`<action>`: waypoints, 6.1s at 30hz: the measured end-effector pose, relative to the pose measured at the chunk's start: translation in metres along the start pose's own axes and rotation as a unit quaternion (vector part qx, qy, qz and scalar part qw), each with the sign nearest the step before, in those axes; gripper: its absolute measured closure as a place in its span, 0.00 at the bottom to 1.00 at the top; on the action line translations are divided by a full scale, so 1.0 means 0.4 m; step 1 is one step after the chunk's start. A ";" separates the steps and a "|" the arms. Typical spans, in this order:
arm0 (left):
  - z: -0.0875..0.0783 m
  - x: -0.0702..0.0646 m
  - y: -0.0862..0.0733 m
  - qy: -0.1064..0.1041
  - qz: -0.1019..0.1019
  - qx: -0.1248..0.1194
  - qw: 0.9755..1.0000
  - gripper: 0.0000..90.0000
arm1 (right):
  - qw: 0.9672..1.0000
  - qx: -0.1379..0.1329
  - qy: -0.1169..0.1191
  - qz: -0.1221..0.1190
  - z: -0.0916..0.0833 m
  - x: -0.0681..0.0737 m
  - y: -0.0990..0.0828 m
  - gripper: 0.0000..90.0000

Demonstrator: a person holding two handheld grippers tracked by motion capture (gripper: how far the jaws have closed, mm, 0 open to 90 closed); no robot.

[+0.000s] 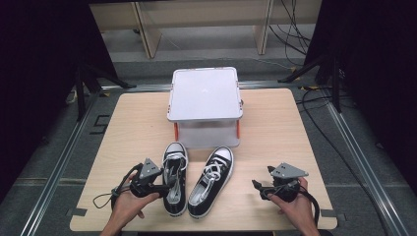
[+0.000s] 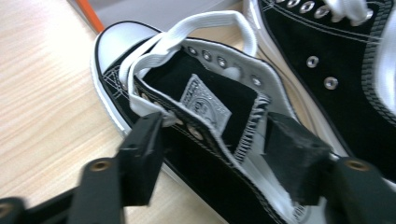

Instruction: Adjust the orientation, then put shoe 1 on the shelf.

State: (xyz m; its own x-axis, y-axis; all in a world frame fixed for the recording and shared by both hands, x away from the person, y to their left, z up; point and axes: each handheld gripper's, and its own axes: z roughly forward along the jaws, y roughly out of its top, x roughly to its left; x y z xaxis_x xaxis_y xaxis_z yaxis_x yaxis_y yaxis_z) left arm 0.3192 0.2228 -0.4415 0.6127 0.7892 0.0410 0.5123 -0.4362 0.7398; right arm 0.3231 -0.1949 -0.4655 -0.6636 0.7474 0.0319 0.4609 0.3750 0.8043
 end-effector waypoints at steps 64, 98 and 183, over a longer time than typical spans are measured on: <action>-0.098 0.086 0.063 0.010 0.079 -0.020 0.997 0.96 | 1.000 -0.008 -0.022 -0.013 -0.005 -0.005 -0.001 0.28; -0.283 0.152 0.404 -0.019 0.055 -0.083 0.995 0.96 | 1.000 -0.005 -0.013 -0.003 -0.001 -0.007 0.003 0.28; 0.024 0.224 0.642 0.063 -0.049 -0.081 0.994 0.44 | 1.000 -0.009 -0.010 -0.020 -0.001 -0.009 0.007 0.28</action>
State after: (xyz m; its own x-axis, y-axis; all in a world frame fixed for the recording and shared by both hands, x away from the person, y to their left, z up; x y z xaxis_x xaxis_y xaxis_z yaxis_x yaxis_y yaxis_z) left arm 0.5116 0.1775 -0.2543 0.4790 0.8769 0.0389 0.4564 -0.2867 0.8423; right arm 0.3263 -0.1968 -0.4633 -0.6699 0.7423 -0.0126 0.4230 0.3955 0.8153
